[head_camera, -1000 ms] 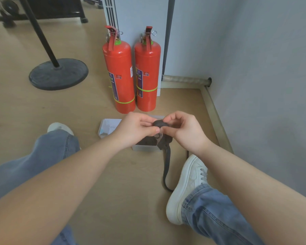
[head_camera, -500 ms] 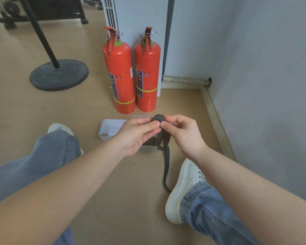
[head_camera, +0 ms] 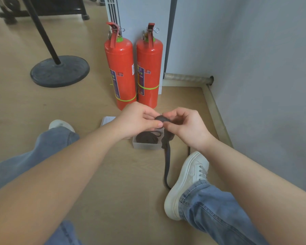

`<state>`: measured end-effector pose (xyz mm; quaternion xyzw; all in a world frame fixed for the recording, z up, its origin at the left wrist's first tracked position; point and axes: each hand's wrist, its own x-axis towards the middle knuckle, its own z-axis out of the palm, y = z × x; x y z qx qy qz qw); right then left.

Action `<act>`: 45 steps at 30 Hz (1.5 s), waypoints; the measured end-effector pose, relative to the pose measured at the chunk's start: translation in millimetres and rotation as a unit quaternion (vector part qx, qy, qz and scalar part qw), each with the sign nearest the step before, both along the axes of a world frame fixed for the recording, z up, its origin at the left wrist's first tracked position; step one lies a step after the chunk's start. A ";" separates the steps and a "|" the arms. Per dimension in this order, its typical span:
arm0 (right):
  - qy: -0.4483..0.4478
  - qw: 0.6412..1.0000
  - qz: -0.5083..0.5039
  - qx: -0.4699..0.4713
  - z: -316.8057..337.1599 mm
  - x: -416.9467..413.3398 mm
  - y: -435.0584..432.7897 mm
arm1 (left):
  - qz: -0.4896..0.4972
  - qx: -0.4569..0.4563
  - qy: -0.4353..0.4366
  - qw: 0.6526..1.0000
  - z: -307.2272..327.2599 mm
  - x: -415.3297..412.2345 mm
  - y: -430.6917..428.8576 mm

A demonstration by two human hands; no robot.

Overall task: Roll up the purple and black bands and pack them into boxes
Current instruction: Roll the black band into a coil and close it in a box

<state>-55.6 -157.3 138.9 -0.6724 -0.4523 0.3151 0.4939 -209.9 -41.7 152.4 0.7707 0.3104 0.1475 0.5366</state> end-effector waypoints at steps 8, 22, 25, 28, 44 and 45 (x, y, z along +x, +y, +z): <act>0.092 0.993 -0.047 0.053 1.2 -8.2 1.7 | 0.105 -0.157 -0.178 0.966 -11.4 5.7 -10.9; -0.149 0.988 0.029 -0.007 4.9 5.0 3.5 | 0.013 0.015 0.015 1.000 -1.1 -0.9 1.5; -0.030 0.999 0.011 0.001 8.0 4.5 2.9 | 0.025 0.016 -0.019 0.999 -6.1 -0.3 2.7; 0.063 0.998 0.007 -0.008 9.3 4.8 3.5 | 0.048 -0.063 -0.075 0.994 -12.0 -1.5 -1.0; -0.278 0.950 0.141 -0.026 7.6 18.5 3.8 | -0.016 0.015 0.014 1.000 1.1 -5.1 -1.8; -0.267 0.954 0.133 -0.023 6.6 17.9 4.8 | -0.010 0.035 0.013 0.999 1.8 -5.3 -1.1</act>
